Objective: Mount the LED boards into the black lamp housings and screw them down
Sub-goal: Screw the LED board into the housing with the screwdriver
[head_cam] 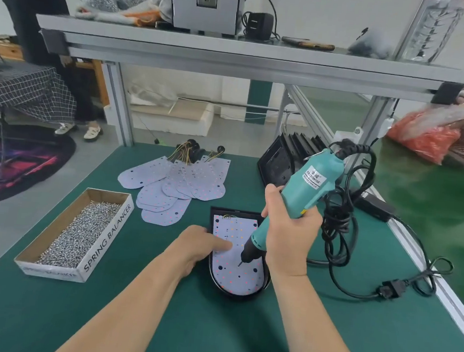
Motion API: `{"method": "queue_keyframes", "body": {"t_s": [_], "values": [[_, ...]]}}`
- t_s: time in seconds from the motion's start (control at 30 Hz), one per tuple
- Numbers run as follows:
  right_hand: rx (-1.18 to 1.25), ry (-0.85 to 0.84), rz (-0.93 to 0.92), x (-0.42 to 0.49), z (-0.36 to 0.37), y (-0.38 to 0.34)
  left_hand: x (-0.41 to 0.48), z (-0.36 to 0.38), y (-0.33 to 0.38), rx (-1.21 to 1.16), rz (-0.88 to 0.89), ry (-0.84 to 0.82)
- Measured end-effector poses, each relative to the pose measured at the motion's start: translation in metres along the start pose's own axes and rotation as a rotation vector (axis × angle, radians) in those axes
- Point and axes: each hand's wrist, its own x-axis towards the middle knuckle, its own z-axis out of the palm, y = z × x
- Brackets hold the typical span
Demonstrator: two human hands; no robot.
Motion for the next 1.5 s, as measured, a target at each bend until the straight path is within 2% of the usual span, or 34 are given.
{"method": "queue_keyframes", "body": {"t_s": [0.5, 1.1, 1.5], "values": [[-0.105, -0.030, -0.001, -0.005, -0.007, 0.010, 0.002, 0.002, -0.003, 0.006, -0.005, 0.014], [-0.078, -0.086, 0.016, -0.005, -0.006, 0.017, 0.002, 0.002, -0.004, -0.058, -0.007, -0.003], [-0.059, -0.053, 0.067, -0.005, -0.009, 0.018, 0.001, 0.004, -0.002, -0.078, 0.012, -0.012]]}}
